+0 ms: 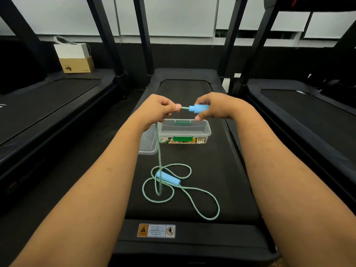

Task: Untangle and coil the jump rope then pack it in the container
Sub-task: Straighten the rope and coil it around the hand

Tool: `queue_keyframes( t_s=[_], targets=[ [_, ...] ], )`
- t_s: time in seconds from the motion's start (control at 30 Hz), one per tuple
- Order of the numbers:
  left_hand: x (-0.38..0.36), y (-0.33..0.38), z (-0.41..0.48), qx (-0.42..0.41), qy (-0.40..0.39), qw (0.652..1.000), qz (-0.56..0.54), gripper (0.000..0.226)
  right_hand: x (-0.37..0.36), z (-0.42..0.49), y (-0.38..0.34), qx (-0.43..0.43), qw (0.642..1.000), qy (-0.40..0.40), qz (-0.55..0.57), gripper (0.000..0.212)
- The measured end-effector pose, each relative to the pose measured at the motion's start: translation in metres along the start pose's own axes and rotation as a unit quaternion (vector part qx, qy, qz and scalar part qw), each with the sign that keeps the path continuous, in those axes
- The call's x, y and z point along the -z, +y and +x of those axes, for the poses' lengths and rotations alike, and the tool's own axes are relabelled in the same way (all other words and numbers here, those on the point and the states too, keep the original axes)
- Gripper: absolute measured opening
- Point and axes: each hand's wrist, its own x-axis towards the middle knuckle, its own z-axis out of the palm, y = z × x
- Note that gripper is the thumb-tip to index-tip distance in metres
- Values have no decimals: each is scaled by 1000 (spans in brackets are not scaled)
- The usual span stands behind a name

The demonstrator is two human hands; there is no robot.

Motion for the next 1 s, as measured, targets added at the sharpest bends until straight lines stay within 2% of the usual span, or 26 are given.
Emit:
queue_keyframes(
  t_s=[0.1,0.2,0.3,0.4,0.47,0.6,0.7,0.77,0.8,0.87,0.93,1.0],
  targets=[
    [-8,9,-4,0,-57,998,-20,32,0,3,-10,30,999,22,-15,24],
    [-12,21,-7,25,-134,985,-106,33,1,6,-12,45,994,99,-14,25],
    [-7,32,-5,36,-122,971,-205,28,4,2,-13,87,987,121,52,35],
    [-1,35,-1,47,-100,962,-251,28,7,-2,-20,110,980,140,89,23],
    [3,36,-1,55,-110,951,-285,29,6,0,-22,109,979,143,100,22],
    [7,38,-6,59,-194,900,-386,37,0,5,-17,93,975,156,126,22],
    [3,42,-6,44,-223,832,-506,38,-11,9,-15,76,974,148,154,23],
    [-1,45,-5,29,-192,770,-608,35,-20,11,-20,62,977,126,158,26],
    [-2,45,-3,22,-152,749,-644,33,-24,11,-22,54,981,105,154,27],
    [-1,44,-1,15,-61,734,-676,28,-27,11,-28,46,990,42,123,25],
    [4,39,0,23,4,741,-671,21,-28,11,-32,42,995,-26,86,23],
    [11,37,-1,37,21,796,-603,19,-26,11,-31,35,997,-34,67,26]
  ],
)
